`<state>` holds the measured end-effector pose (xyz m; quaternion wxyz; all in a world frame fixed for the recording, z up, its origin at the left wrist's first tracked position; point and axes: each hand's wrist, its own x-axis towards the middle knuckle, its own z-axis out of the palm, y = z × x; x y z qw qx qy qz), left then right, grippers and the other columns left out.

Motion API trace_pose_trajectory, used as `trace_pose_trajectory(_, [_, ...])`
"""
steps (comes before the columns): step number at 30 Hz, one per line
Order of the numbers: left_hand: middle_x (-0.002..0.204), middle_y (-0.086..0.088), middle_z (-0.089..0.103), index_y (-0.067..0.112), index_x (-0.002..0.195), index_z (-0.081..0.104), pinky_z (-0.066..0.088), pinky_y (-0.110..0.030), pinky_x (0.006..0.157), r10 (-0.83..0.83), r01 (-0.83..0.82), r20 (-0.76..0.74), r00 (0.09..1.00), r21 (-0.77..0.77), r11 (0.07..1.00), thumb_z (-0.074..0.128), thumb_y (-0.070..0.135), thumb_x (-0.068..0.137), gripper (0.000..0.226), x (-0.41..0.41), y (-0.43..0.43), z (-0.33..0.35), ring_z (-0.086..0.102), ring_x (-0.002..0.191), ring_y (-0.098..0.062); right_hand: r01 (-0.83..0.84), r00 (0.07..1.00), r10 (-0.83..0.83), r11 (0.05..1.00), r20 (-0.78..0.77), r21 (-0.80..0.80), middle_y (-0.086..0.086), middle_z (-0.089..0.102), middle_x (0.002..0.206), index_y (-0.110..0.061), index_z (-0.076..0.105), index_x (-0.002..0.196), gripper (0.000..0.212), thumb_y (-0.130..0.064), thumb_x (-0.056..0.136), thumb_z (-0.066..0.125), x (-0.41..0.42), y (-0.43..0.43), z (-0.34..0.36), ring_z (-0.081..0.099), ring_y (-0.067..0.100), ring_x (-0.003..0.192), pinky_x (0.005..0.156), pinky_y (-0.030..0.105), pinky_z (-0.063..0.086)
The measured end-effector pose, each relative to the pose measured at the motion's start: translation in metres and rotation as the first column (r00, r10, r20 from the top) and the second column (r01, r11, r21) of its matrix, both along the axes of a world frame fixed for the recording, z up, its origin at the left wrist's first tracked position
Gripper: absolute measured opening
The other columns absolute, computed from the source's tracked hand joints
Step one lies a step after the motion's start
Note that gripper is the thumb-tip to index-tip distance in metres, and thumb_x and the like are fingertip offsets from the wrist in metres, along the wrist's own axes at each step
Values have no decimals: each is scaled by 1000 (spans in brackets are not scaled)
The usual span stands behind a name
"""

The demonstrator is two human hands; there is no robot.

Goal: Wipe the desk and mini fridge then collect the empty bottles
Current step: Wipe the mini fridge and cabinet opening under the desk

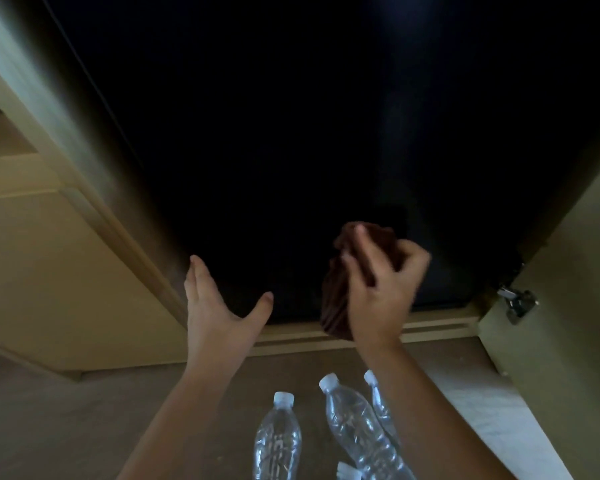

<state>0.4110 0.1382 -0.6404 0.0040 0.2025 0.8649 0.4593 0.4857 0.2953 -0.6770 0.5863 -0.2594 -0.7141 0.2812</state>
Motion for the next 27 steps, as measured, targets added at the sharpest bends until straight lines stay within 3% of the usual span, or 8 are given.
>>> trace_pose_trajectory(4, [153, -2, 11, 16, 147, -3, 27, -40, 110, 26, -26, -14, 1000, -11, 1000, 73, 34, 73, 108, 3, 4, 1, 20, 138, -21, -4, 1000, 5, 998, 10, -62, 4, 34, 112, -16, 62, 114, 35, -9, 80, 66, 20, 19, -1, 48, 26, 101, 96, 17, 39])
trace_pose_trajectory(9, [154, -4, 8, 15, 147, -4, 24, -37, 111, 30, -30, -13, 999, -40, 999, 73, 35, 73, 109, 5, 2, 5, 16, 140, -22, -47, 996, 53, 995, 72, -84, 3, 35, 111, -11, 64, 112, 31, -8, 81, 66, 26, 16, 9, 49, 25, 101, 96, 10, 36])
trace_pose_trajectory(13, [155, -3, 5, 15, 147, -4, 19, -31, 108, 16, -16, -11, 1000, -37, 999, 72, 36, 74, 108, 6, 2, 6, 11, 141, -20, -32, 999, 35, 981, 14, -191, -14, 33, 109, -15, 63, 112, 32, -6, 81, 66, 22, 6, 15, 50, 23, 104, 95, 10, 38])
trace_pose_trajectory(17, [155, -1, 4, 14, 147, -4, 17, -24, 103, 8, -9, -12, 1000, -19, 1000, 72, 36, 74, 107, 6, 5, 4, 11, 140, -19, -34, 986, -20, 946, -163, -322, -13, 36, 106, -24, 55, 116, 39, -9, 81, 67, 16, -5, 19, 50, 6, 100, 90, 5, 38])
trace_pose_trajectory(21, [155, -3, 6, 13, 147, -4, 19, -33, 110, 2, -2, -6, 1000, -52, 999, 71, 36, 75, 107, 3, 3, 4, 12, 141, -20, 61, 891, -249, 893, -379, -445, -1, 43, 106, -26, 50, 120, 44, -11, 82, 66, 24, 9, 35, 51, -11, 95, 86, 3, 37])
trace_pose_trajectory(23, [155, -4, 5, 13, 147, -6, 19, -34, 110, 15, -14, 5, 1000, -66, 998, 71, 37, 75, 108, 3, 6, 8, 11, 141, -21, 132, 834, -347, 881, -430, -455, 7, 47, 108, -16, 52, 124, 44, -11, 82, 66, 22, 26, 44, 53, -7, 96, 89, 5, 38])
trace_pose_trajectory(27, [155, -3, 2, 13, 146, -8, 20, -36, 110, 49, -47, 47, 998, -39, 998, 70, 37, 76, 108, 4, 12, 9, 11, 141, -23, 264, 827, -415, 882, -378, -390, 16, 41, 107, -4, 57, 121, 36, -13, 86, 61, 3, 36, 44, 52, 14, 97, 91, 11, 41])
